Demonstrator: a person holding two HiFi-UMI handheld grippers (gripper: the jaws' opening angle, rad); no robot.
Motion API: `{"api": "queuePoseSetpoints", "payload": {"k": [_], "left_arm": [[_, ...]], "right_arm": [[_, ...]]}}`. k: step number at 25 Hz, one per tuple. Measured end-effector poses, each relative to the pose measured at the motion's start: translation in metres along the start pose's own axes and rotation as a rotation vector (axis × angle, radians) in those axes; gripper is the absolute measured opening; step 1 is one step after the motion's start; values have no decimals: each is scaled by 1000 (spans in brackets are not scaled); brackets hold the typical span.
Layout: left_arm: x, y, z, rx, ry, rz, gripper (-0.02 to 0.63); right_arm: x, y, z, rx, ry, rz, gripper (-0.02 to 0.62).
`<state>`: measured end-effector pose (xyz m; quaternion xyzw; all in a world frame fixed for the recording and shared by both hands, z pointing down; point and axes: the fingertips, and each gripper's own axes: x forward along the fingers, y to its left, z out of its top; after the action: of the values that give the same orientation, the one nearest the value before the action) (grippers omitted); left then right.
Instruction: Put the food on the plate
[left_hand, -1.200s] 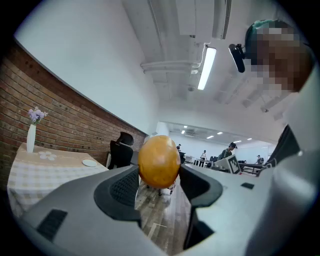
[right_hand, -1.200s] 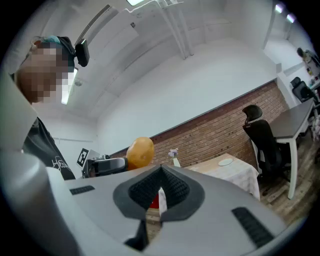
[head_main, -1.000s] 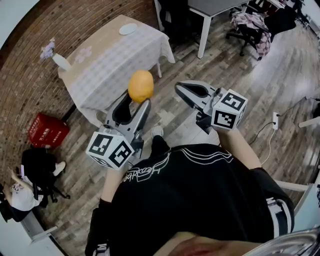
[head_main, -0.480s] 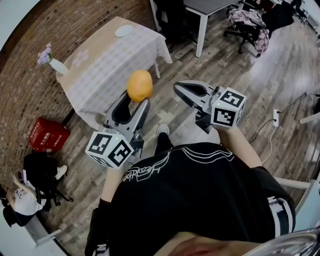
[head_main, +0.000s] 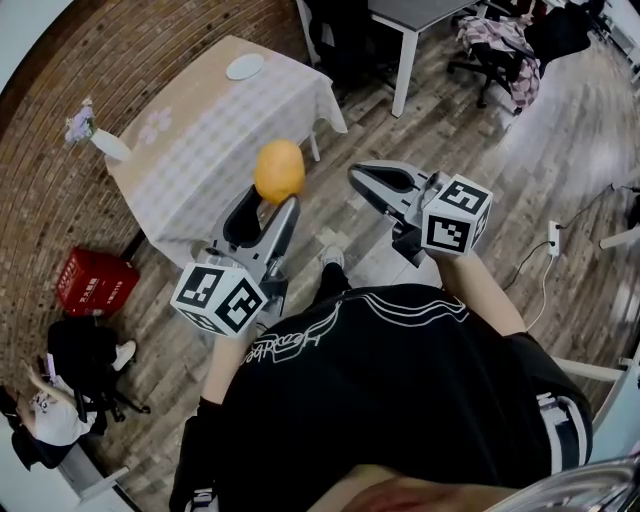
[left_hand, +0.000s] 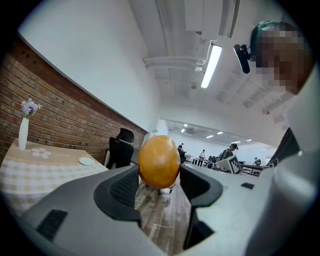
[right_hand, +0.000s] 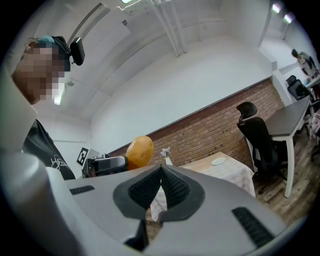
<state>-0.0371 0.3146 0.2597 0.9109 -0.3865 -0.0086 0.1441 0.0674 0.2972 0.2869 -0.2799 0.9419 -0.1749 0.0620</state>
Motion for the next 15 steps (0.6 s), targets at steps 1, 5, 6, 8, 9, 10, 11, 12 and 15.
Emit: {"api": "queuePoseSetpoints", "payload": {"k": [1, 5, 6, 8, 9, 10, 11, 12, 15], "left_arm": [[5, 8, 2, -4, 3, 0, 252], [31, 45, 7, -27, 19, -4, 252], [38, 53, 9, -34, 22, -7, 253], [55, 71, 14, -40, 31, -12, 252], [63, 80, 18, -41, 35, -15, 252], [71, 88, 21, -40, 39, -19, 253], [78, 97, 25, -39, 43, -23, 252], [85, 106, 28, -39, 45, -28, 252], [105, 133, 38, -42, 51, -42, 252]], "right_arm": [[7, -7, 2, 4, 1, -3, -3], [35, -38, 11, 20, -2, -22, -3], [41, -47, 14, 24, -2, -27, -3], [54, -65, 21, 31, -4, -40, -3], [61, -75, 25, 34, -6, -47, -3], [68, -84, 30, 36, -7, -54, -3], [75, -92, 33, 39, -9, -62, -3], [82, -100, 36, 42, -11, -69, -3], [104, -123, 44, 45, -5, -89, -3]]}}
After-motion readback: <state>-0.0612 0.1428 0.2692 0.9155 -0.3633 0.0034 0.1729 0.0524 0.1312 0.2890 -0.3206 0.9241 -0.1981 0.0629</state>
